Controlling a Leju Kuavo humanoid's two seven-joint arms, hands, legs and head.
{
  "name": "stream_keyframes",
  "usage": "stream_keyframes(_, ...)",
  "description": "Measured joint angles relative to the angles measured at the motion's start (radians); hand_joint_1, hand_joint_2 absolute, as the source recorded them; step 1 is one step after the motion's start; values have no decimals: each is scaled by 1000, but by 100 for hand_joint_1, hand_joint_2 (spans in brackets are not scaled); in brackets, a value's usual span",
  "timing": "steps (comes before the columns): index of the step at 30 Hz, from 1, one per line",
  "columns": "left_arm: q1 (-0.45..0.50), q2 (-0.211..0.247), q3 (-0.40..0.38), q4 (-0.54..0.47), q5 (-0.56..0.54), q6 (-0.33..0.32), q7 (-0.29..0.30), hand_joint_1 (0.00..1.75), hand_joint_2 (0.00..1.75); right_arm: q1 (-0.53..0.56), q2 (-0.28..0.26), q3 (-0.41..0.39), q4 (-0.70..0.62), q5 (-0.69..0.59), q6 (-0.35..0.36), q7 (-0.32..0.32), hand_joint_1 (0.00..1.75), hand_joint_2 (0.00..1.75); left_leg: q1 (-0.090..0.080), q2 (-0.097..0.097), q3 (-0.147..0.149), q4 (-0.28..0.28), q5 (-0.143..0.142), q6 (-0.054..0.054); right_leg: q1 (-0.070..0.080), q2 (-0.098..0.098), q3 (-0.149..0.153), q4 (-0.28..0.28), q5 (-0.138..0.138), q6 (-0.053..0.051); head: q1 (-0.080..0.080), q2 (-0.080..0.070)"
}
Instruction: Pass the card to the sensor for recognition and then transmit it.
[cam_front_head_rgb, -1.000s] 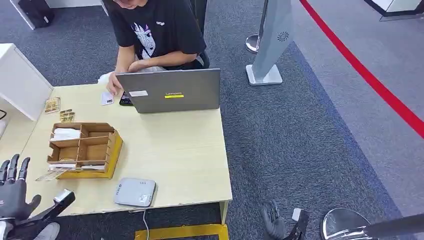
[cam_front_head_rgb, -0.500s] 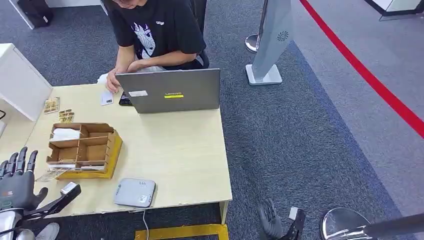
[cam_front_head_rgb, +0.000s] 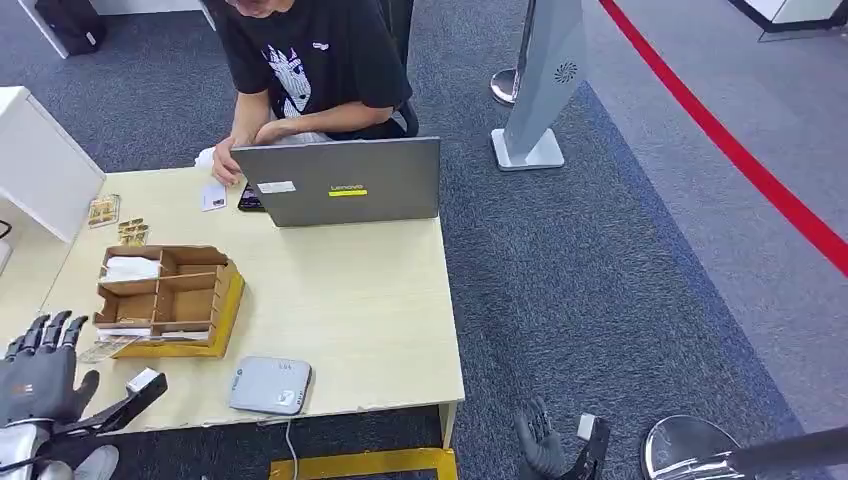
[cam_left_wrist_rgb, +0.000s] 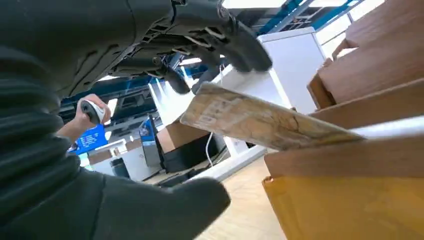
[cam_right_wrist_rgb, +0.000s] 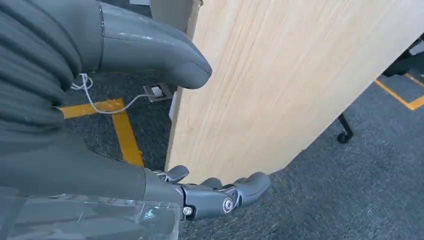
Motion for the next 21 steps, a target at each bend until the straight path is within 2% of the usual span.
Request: stream_keyframes(21, 2, 0, -11, 0, 16, 0, 6, 175, 175, 1, 1, 0, 0, 3, 12, -2, 0, 175, 0, 0, 0, 0, 0, 0, 0, 0, 0, 0, 0, 0, 0, 0)
